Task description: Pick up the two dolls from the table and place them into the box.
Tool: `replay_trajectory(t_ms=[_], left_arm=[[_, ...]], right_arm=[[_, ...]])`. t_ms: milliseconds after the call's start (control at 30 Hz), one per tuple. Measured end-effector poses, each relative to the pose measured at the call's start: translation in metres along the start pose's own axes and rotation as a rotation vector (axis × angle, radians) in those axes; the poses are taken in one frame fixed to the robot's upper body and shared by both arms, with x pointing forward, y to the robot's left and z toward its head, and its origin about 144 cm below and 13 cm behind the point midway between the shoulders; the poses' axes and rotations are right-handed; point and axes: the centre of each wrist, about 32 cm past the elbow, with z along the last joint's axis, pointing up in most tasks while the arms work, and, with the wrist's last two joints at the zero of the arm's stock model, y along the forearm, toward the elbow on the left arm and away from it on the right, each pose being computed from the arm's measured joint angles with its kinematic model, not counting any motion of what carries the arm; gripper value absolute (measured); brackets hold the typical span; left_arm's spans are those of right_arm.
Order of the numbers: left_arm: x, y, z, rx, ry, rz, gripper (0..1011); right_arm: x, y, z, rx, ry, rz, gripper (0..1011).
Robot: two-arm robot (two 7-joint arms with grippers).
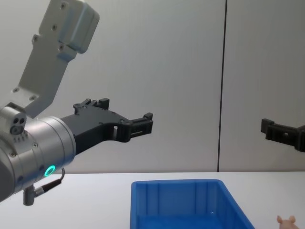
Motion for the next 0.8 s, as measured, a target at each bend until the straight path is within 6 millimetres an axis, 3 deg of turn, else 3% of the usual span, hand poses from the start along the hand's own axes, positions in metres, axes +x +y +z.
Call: replay_trajectory(t_ms=[800], left_arm=[[0.0000,0.0000,0.0000,0.000,0.000,0.000,1001]], right_arm=[[0.0000,0.0000,0.0000,0.000,0.000,0.000,1001]])
